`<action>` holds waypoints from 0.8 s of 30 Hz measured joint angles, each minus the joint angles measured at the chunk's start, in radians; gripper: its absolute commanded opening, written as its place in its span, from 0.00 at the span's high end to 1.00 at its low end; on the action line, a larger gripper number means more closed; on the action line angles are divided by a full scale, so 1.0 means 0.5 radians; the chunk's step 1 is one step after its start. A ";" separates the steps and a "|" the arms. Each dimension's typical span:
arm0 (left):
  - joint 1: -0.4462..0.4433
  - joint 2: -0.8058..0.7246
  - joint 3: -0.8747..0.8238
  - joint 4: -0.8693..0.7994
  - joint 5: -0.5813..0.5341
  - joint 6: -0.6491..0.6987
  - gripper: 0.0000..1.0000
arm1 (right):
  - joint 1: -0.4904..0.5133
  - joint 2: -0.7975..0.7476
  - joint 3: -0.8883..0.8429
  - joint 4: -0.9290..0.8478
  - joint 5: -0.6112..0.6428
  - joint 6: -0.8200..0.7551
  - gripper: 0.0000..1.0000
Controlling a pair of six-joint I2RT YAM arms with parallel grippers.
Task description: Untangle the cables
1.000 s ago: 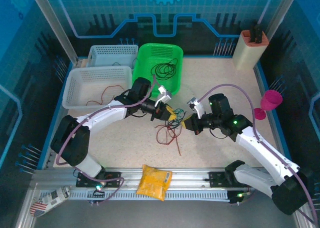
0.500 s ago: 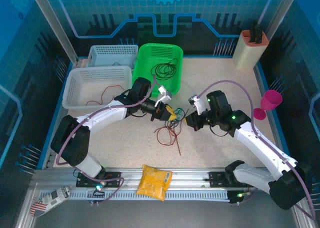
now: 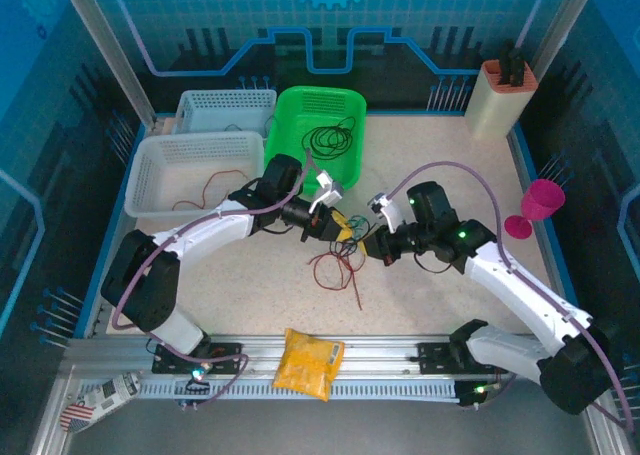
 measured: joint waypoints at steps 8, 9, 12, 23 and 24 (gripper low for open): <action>0.010 0.000 0.000 -0.006 -0.002 -0.001 1.00 | 0.061 0.105 0.050 0.021 0.018 0.017 1.00; 0.012 0.000 0.000 -0.005 -0.002 -0.001 1.00 | 0.065 0.106 0.053 0.021 0.035 0.021 1.00; 0.012 0.000 0.000 -0.005 -0.002 0.000 1.00 | 0.066 0.069 0.053 0.001 0.076 0.021 0.84; -0.006 0.000 0.006 -0.006 -0.003 0.009 1.00 | -0.252 -0.513 0.055 -0.095 0.005 -0.174 0.47; -0.006 0.000 0.006 -0.006 -0.004 0.009 1.00 | -0.251 -0.533 0.055 -0.095 0.021 -0.250 0.48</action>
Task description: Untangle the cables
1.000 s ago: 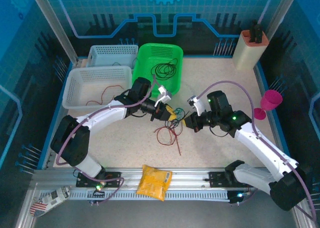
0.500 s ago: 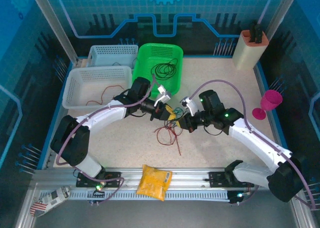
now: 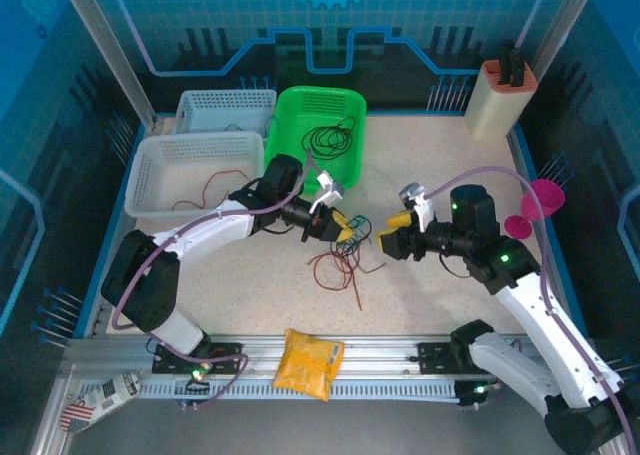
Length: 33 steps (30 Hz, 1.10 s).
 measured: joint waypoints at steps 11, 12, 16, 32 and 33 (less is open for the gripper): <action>-0.001 0.000 0.003 -0.091 -0.024 0.090 1.00 | 0.171 0.014 0.006 0.064 0.269 -1.138 0.63; -0.001 0.000 0.004 -0.093 -0.027 0.095 1.00 | 0.191 0.048 0.015 0.064 0.295 -1.223 0.64; -0.005 0.000 0.005 -0.113 -0.037 0.106 1.00 | 0.266 0.206 0.043 0.071 0.392 -1.472 0.66; -0.018 0.000 0.034 -0.191 -0.043 0.159 1.00 | 0.360 0.466 0.128 0.081 0.606 -1.839 0.69; -0.019 0.000 0.034 -0.191 -0.043 0.159 1.00 | 0.368 0.474 0.128 0.081 0.612 -1.855 0.69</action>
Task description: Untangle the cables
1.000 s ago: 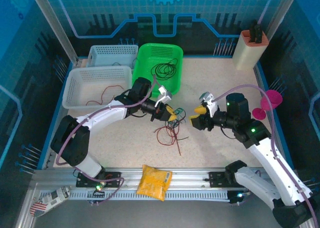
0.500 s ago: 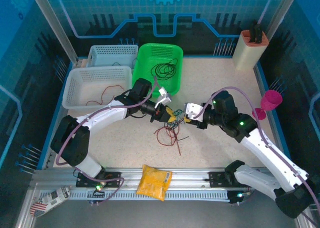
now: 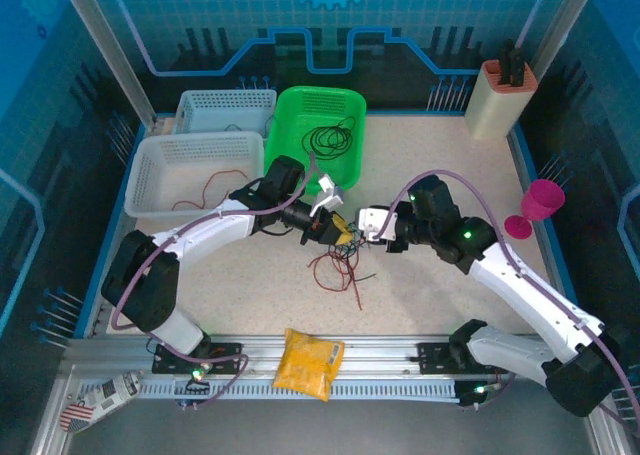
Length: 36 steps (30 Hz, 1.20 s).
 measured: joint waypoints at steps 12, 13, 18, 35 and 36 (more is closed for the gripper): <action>-0.004 0.000 0.006 -0.037 -0.008 0.000 0.93 | 0.054 0.052 0.024 -0.027 0.076 -0.108 0.99; -0.004 0.000 0.011 -0.042 -0.010 -0.001 0.90 | 0.054 0.053 0.024 -0.034 0.082 -0.114 1.00; -0.005 0.000 0.022 -0.037 -0.022 0.014 0.53 | 0.064 0.052 0.027 -0.048 0.098 -0.050 1.00; -0.008 0.000 0.024 0.003 -0.067 -0.028 0.61 | 0.291 -0.080 0.030 0.006 0.642 0.626 1.00; -0.008 0.000 0.024 0.011 -0.066 -0.039 0.71 | 0.308 -0.092 0.030 0.020 0.673 0.666 1.00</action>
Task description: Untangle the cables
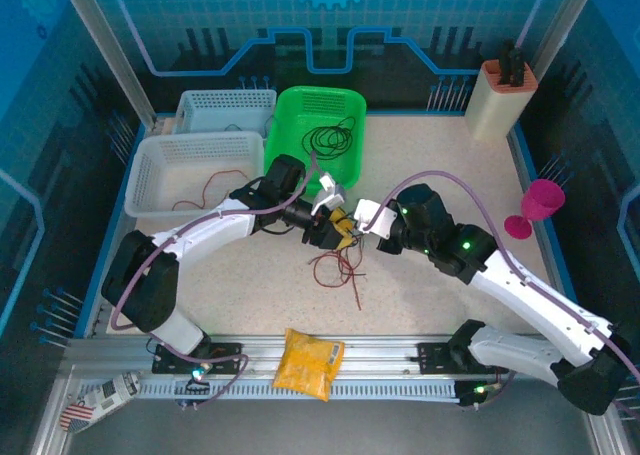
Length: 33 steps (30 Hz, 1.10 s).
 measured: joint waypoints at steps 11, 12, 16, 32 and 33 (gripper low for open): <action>-0.002 0.000 0.002 0.034 0.028 -0.023 1.00 | 0.061 0.009 -0.008 0.021 0.240 0.390 1.00; -0.002 0.000 0.002 0.034 0.027 -0.023 1.00 | 0.076 0.024 -0.003 0.019 0.273 0.457 1.00; -0.002 0.000 0.002 0.026 0.027 -0.023 1.00 | 0.168 0.100 0.037 -0.018 0.443 0.714 1.00; -0.002 0.000 0.002 0.021 0.027 -0.014 1.00 | 0.266 0.346 0.338 -0.363 0.642 1.688 1.00; -0.002 0.000 0.004 0.021 0.027 -0.014 1.00 | 0.266 0.349 0.346 -0.378 0.640 1.717 1.00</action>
